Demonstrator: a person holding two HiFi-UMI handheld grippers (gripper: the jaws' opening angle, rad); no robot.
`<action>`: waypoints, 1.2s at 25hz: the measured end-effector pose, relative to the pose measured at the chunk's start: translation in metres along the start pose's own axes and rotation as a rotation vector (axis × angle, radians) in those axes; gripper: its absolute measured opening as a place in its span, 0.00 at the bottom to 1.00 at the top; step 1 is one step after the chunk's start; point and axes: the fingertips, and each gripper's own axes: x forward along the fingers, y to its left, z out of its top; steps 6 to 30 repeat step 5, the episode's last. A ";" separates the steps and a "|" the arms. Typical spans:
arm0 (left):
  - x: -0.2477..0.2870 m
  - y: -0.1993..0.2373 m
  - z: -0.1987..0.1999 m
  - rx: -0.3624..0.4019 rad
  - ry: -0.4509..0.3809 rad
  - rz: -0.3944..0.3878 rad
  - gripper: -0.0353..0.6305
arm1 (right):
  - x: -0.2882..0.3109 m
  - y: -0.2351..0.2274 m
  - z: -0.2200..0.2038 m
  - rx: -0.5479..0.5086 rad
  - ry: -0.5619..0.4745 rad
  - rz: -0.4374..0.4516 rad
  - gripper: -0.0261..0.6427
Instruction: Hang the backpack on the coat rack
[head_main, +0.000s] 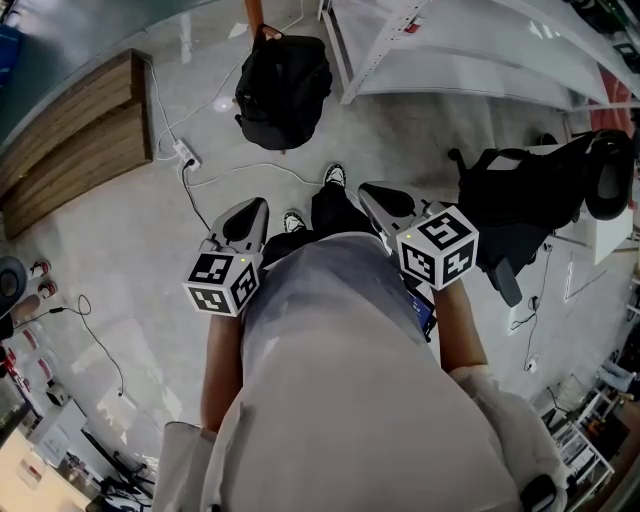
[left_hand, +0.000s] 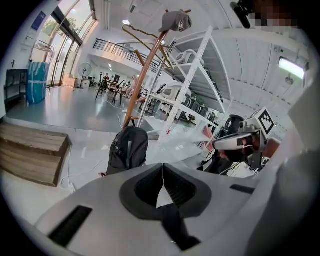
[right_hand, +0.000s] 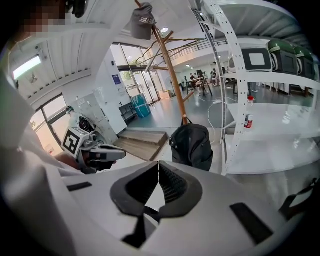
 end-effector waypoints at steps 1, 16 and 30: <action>0.001 -0.001 0.000 0.000 0.003 -0.007 0.07 | 0.000 -0.003 -0.001 0.015 0.002 -0.012 0.06; 0.007 -0.005 -0.001 0.004 0.022 -0.036 0.07 | -0.002 -0.016 -0.002 0.063 -0.001 -0.058 0.06; 0.007 -0.005 -0.001 0.004 0.022 -0.036 0.07 | -0.002 -0.016 -0.002 0.063 -0.001 -0.058 0.06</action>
